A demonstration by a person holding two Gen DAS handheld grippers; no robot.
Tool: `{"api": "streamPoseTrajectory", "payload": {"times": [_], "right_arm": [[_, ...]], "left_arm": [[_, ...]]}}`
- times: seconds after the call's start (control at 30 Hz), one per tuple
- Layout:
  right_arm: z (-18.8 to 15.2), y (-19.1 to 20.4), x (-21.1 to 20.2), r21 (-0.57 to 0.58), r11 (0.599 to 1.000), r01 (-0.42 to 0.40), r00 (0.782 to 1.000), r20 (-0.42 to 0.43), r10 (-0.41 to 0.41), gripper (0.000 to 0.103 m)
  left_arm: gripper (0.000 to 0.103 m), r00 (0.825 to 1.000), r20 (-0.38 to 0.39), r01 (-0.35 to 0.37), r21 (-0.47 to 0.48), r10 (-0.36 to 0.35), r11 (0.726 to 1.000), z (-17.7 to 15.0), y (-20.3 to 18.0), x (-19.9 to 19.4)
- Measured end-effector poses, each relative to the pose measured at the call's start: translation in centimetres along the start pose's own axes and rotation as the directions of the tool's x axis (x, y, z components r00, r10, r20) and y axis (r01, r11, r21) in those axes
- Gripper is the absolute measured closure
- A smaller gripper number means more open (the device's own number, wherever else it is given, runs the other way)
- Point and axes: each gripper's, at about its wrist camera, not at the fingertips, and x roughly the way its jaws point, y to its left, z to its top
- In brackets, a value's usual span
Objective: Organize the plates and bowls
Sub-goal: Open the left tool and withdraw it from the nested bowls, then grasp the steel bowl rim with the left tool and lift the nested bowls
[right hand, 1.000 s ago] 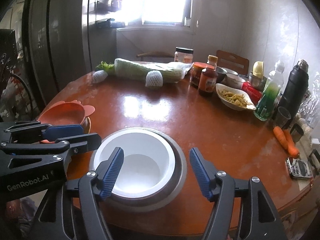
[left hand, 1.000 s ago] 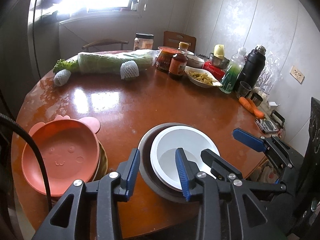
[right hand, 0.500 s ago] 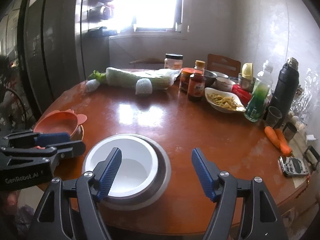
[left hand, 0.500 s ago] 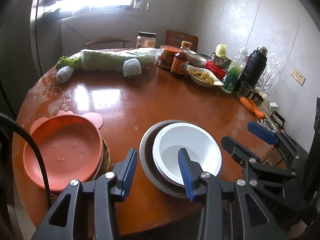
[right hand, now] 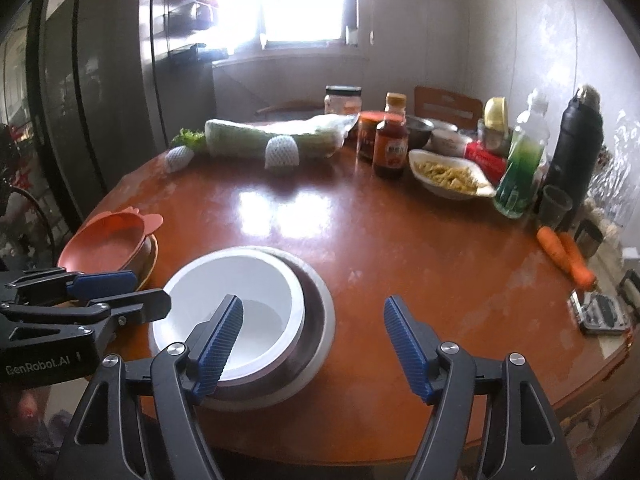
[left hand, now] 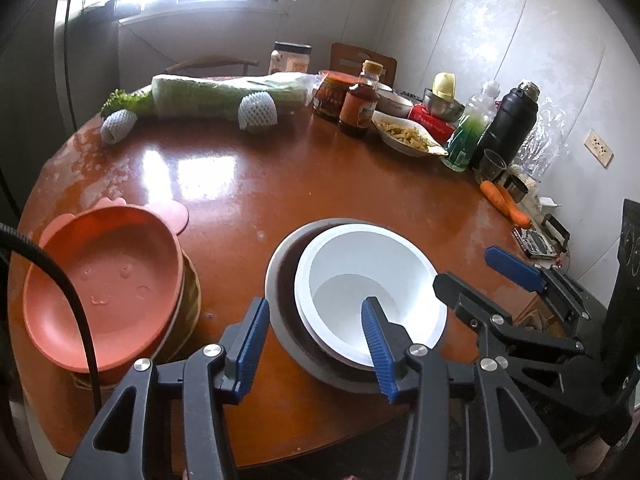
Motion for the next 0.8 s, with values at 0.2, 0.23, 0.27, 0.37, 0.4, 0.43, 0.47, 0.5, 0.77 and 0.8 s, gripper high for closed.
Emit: {"api": "streamPoseTrajectory", "payload": {"times": [0.2, 0.23, 0.27, 0.37, 0.4, 0.43, 0.47, 0.5, 0.77, 0.8], "right_arm": [[-0.4, -0.5, 1.4, 0.028, 1.000, -0.014, 0.999, -0.039, 0.015, 0.029], [-0.4, -0.6, 1.6, 0.035, 0.999, -0.017, 0.999, -0.044, 0.019, 0.029], [-0.5, -0.8, 1.9, 0.044, 0.999, -0.023, 0.998, -0.053, 0.025, 0.029], [-0.5, -1.2, 2.4, 0.069, 0.997, -0.037, 0.997, -0.066, 0.042, 0.029], [-0.6, -1.3, 2.5, 0.077, 0.996, -0.041, 0.997, -0.069, 0.046, 0.029], [-0.6, -1.5, 2.7, 0.086, 0.995, -0.045, 0.996, -0.074, 0.052, 0.029], [-0.6, -1.7, 2.9, 0.094, 0.994, -0.051, 0.995, -0.078, 0.058, 0.029], [-0.6, -1.9, 3.1, 0.102, 0.993, -0.055, 0.994, -0.084, 0.063, 0.029], [-0.8, -2.1, 4.9, 0.116, 0.989, -0.089, 0.984, -0.140, 0.105, 0.029], [-0.8, -2.2, 5.1, 0.124, 0.988, -0.095, 0.983, -0.146, 0.113, 0.029]], "left_arm": [[0.054, 1.000, -0.028, 0.005, -0.009, -0.006, 1.000, 0.2, 0.0, 1.3], [0.054, 0.999, -0.033, 0.007, -0.012, -0.008, 1.000, 0.2, 0.0, 1.6], [0.053, 0.999, -0.038, 0.007, -0.014, -0.008, 1.000, 0.3, 0.0, 1.8], [0.050, 0.999, -0.039, 0.003, -0.018, -0.003, 1.000, 0.4, 0.1, 2.3], [0.049, 0.999, -0.037, 0.004, -0.023, -0.005, 1.000, 0.5, 0.1, 2.3], [0.049, 0.999, -0.034, 0.008, -0.032, -0.009, 0.999, 0.6, 0.2, 2.4], [0.049, 0.999, -0.033, 0.008, -0.033, -0.009, 0.999, 0.6, 0.3, 2.4], [0.049, 0.999, -0.032, 0.005, -0.031, -0.006, 1.000, 0.7, 0.4, 2.5], [0.046, 0.998, -0.042, -0.039, 0.016, 0.040, 0.999, 0.7, -0.1, 3.0], [0.045, 0.998, -0.045, -0.040, 0.018, 0.041, 0.999, 0.7, -0.1, 3.1]]}}
